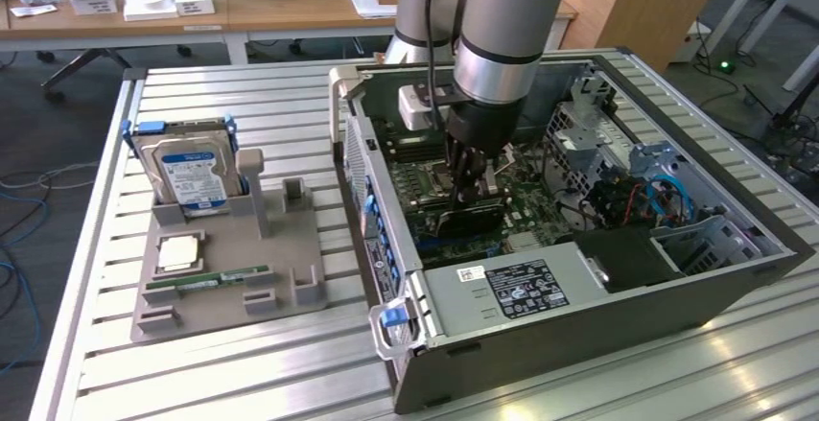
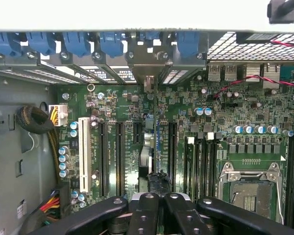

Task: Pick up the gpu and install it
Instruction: 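Press down on the gpu until it lock into place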

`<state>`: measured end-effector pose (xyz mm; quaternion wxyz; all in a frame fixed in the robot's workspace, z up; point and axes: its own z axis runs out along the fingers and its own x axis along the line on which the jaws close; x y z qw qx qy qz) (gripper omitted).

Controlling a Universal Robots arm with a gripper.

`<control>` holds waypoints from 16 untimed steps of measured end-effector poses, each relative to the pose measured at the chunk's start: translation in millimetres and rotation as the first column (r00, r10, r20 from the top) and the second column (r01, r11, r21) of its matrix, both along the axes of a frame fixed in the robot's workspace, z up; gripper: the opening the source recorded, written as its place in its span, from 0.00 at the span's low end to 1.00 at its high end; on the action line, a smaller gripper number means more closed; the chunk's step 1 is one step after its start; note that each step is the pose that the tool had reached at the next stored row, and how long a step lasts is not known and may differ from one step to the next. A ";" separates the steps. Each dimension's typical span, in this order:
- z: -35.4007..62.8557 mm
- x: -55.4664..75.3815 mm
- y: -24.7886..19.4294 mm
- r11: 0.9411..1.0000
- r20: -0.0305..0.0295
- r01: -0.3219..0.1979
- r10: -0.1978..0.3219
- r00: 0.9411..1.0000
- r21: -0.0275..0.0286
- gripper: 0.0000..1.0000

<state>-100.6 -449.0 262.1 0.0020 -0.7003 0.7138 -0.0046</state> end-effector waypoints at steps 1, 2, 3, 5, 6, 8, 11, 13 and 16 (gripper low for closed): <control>0.0 0.0 0.0 1.000 0.000 0.000 0.000 1.000 0.000 0.11; 0.0 0.0 0.0 1.000 0.000 0.000 0.000 1.000 0.000 0.11; 0.0 0.0 0.0 1.000 0.000 0.000 0.000 1.000 0.000 0.11; -0.5 -0.1 0.0 1.000 0.000 0.000 0.000 1.000 0.000 0.11; -0.5 -0.1 0.0 1.000 0.000 0.000 0.000 1.000 0.000 0.11; -0.5 -0.2 0.0 1.000 0.000 0.000 0.000 1.000 0.000 0.11; -0.5 -0.2 0.0 1.000 0.000 0.000 0.000 1.000 0.000 0.11; -0.6 -0.2 0.0 1.000 0.000 0.000 0.000 1.000 0.000 0.11; -0.6 -0.2 0.0 1.000 0.000 0.000 0.000 1.000 0.000 0.11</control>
